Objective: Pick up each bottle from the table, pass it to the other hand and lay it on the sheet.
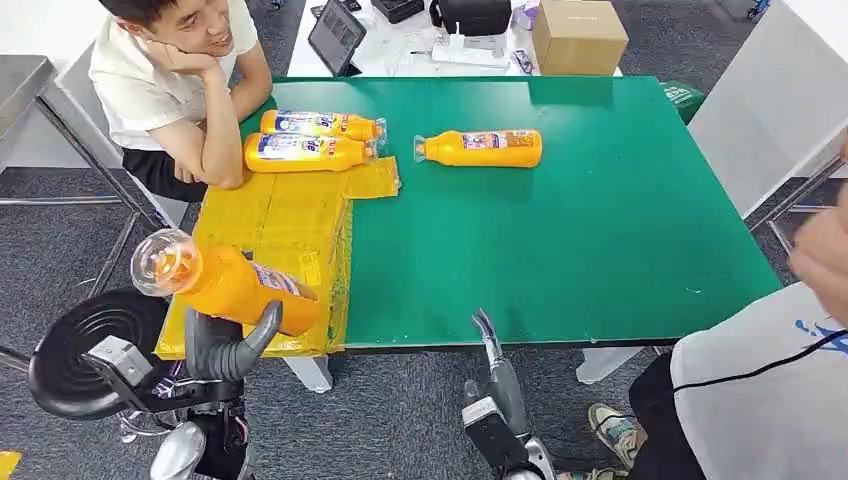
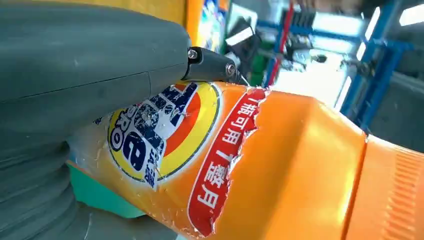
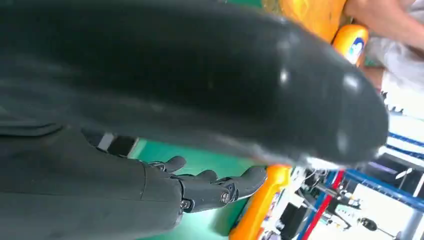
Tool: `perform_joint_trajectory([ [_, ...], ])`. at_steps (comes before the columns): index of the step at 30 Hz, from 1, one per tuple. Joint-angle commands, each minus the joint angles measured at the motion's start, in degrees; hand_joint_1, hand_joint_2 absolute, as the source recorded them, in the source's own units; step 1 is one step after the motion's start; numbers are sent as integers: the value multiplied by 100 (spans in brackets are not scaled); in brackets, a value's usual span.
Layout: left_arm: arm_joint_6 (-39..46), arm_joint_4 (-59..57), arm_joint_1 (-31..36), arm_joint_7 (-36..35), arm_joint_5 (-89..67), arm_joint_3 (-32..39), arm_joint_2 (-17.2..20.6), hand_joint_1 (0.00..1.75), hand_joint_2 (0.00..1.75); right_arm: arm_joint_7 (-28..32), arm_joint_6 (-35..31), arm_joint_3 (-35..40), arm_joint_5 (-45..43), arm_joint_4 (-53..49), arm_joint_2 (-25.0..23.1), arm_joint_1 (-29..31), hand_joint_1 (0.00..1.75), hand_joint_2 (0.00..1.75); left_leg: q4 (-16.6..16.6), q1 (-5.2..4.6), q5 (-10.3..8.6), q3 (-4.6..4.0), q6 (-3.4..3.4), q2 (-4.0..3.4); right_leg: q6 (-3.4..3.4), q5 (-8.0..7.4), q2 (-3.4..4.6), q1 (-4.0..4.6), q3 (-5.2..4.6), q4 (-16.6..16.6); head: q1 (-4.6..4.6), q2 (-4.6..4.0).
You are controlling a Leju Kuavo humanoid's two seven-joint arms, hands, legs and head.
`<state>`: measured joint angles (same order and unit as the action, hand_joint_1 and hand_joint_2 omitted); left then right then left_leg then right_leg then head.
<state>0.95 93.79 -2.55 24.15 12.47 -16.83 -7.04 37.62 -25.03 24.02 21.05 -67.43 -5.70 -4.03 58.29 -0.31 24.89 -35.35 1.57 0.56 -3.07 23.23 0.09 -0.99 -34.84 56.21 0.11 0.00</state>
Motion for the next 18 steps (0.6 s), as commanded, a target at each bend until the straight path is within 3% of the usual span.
perform_joint_trajectory([
  [1, 2788, -1918, 931, -391, -4024, -229, 202, 175, 175, 70, -112, -57, -37, -75, 28, 12, 0, 0, -14, 4, -1, 32, -11, 20, 13, 8, -24, 5, 38, -11, 2, 0],
  [5, 3039, -3013, 1490, -622, -4894, -374, 65, 175, 175, 107, -155, 67, 5, -117, -37, 159, 0, 0, -11, 0, -5, 24, -7, 18, 8, 3, -20, 1, 28, -8, 0, 0],
  [10, 3058, -3004, 1484, -641, -4949, -369, 67, 175, 175, 118, -161, 76, 11, -107, -23, 156, 0, 0, -6, 4, 3, 32, -7, -7, 11, 5, -2, 5, 34, -4, 2, 0],
  [13, 3866, -4201, 2135, -1522, -7116, -725, 163, 175, 175, 238, -65, 205, -57, -48, -124, 303, 0, 0, -7, 4, 0, 31, -7, 7, 12, 7, -14, 5, 34, -2, 0, 0],
  [18, 3417, -6312, 3318, -1095, -6694, -501, -277, 175, 175, 238, -12, 425, -278, 163, -248, 499, 0, 0, -5, 7, -7, 26, -7, 16, 11, 0, -19, 8, 34, -4, 2, 0],
])
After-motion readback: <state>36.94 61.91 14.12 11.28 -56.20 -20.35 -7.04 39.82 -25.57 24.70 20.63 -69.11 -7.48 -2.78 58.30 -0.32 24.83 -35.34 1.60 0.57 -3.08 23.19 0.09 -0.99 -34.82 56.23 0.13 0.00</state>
